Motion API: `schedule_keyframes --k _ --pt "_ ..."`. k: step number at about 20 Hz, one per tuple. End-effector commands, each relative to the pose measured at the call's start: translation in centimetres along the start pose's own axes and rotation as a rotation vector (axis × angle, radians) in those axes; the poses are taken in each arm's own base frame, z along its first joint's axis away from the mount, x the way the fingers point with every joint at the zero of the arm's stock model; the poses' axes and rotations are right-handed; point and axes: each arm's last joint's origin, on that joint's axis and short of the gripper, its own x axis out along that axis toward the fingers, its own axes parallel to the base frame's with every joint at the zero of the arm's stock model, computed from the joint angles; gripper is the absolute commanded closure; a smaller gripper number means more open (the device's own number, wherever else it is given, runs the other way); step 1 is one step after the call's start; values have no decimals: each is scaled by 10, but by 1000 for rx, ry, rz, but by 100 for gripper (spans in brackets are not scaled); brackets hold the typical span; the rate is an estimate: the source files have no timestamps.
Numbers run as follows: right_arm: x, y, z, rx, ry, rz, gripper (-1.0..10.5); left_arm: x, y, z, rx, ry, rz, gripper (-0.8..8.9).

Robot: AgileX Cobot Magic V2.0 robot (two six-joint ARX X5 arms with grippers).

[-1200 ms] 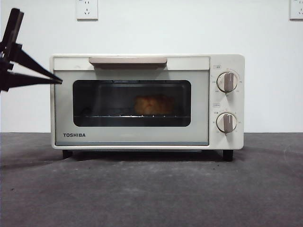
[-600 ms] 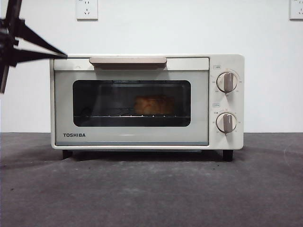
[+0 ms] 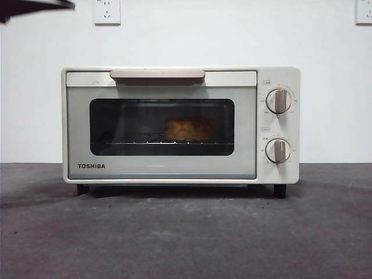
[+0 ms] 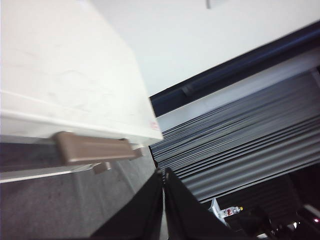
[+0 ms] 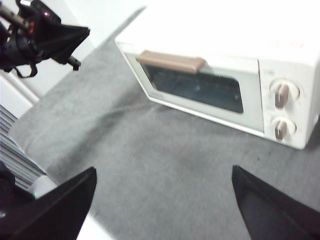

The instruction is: The left arm flap open the oven, the right arm pick bread and place it into oven, the left arm flap close the oven

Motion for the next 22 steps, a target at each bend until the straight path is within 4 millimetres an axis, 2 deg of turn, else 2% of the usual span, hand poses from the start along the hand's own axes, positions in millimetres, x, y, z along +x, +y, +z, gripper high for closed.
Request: schedule_keyframes --k 1,7,11,17,22 --pt "-3 3 7 -34 -51 20 516 -5 -17 0 100 -2 -22 802" --pt "-3 5 12 -66 -104 37 516 -19 -48 -7 222 -16 27 802" --pt "-3 5 12 -89 -101 38 516 -33 -71 -16 343 -42 157 802" --pt "-3 5 10 -131 -85 38 516 -62 -104 -41 583 -42 428 802" --pt "-3 4 8 -178 -66 28 516 -81 -121 -67 733 -26 451 802"
